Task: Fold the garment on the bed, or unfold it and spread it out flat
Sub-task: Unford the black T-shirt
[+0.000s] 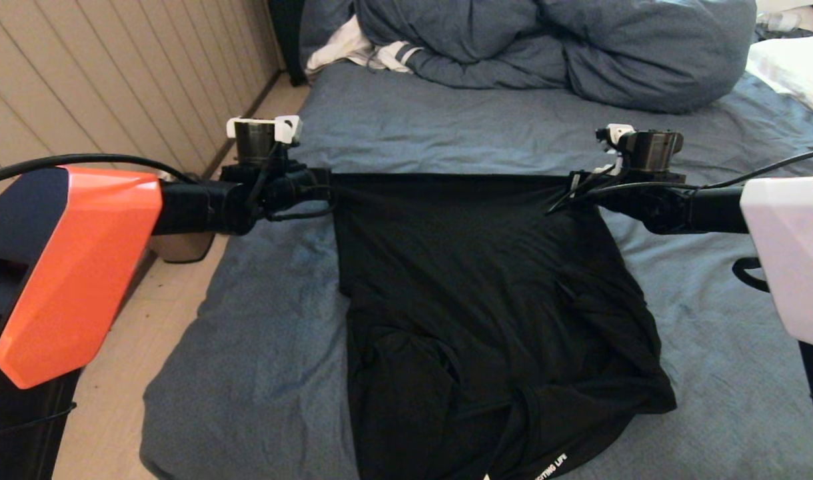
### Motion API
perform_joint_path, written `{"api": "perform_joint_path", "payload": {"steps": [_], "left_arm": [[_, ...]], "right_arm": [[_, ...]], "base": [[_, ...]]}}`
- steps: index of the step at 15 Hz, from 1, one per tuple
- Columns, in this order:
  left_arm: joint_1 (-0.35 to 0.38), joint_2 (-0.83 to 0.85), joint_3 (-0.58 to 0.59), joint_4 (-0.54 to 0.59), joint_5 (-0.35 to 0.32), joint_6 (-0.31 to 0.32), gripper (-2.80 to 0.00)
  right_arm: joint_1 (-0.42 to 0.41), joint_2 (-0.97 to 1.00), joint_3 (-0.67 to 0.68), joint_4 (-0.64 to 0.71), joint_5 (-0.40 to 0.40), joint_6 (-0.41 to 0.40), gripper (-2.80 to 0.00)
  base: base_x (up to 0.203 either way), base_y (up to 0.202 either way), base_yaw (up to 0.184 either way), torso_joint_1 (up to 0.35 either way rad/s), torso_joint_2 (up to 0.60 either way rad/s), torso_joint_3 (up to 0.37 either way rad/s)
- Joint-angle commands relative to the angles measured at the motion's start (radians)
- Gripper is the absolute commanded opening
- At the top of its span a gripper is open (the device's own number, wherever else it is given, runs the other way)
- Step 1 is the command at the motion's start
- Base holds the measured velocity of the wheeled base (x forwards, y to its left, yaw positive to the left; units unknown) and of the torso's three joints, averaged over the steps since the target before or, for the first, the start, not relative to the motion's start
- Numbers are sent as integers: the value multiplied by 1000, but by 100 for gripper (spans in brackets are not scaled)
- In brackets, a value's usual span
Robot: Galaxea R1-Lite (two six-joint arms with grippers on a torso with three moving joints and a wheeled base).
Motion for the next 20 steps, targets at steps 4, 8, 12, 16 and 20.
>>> {"api": "perform_joint_path", "payload": {"steps": [4,8,12,16,20], "left_arm": [[0,-5,0,15,10,0,-280],[0,-7,2,32,20,1,-280],[-1,-13,2,40,20,2,-280],[0,-16,5,57,17,4,-280],[-1,-18,5,57,18,4,-280]], "right_arm": [[-2,-17,2,69,5,-2,-280],[3,-23,5,77,4,-14,-280],[1,-24,6,80,5,-27,-280],[-1,-21,6,97,5,-27,-280],[-5,-30,6,109,5,-27,-280]], "base": [[0,0,0,0,0,0],[0,0,0,0,0,0],[0,0,0,0,0,0],[0,0,0,0,0,0],[0,0,0,0,0,0]]}}
